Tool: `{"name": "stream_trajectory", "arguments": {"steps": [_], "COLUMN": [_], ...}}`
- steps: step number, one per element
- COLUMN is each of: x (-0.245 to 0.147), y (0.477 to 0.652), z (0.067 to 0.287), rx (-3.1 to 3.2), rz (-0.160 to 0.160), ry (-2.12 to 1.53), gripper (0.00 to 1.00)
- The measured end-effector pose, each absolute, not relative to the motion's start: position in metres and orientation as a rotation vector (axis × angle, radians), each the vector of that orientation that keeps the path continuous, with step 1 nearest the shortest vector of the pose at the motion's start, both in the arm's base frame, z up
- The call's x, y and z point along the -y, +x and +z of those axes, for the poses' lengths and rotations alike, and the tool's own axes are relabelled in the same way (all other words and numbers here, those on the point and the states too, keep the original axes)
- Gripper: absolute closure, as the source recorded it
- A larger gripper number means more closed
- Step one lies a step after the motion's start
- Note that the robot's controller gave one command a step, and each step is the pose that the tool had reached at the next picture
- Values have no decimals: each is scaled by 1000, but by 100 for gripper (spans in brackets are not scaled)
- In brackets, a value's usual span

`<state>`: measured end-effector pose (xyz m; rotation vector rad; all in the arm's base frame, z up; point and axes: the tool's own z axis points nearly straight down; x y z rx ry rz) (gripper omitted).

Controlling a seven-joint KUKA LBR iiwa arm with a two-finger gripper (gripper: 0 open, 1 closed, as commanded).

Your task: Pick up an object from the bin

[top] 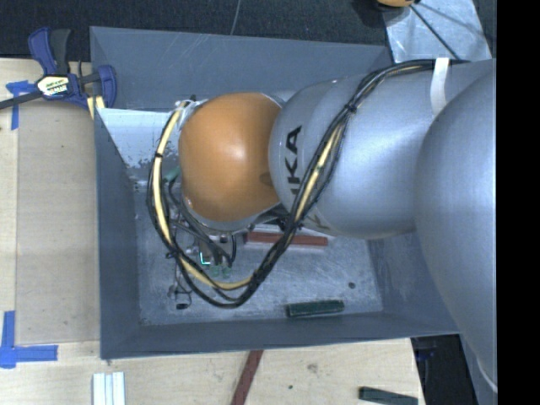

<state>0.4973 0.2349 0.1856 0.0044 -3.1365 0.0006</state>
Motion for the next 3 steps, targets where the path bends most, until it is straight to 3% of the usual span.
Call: {"name": "stream_trajectory", "arguments": {"steps": [1,2,3], "x": [-234,-194,-177], "y": [500,546,540], "z": [189,143,123], "rx": [3144,3146,3143], "rz": [-2,-4,1], "ry": [-1,125,96], "gripper": [0,0,0]}}
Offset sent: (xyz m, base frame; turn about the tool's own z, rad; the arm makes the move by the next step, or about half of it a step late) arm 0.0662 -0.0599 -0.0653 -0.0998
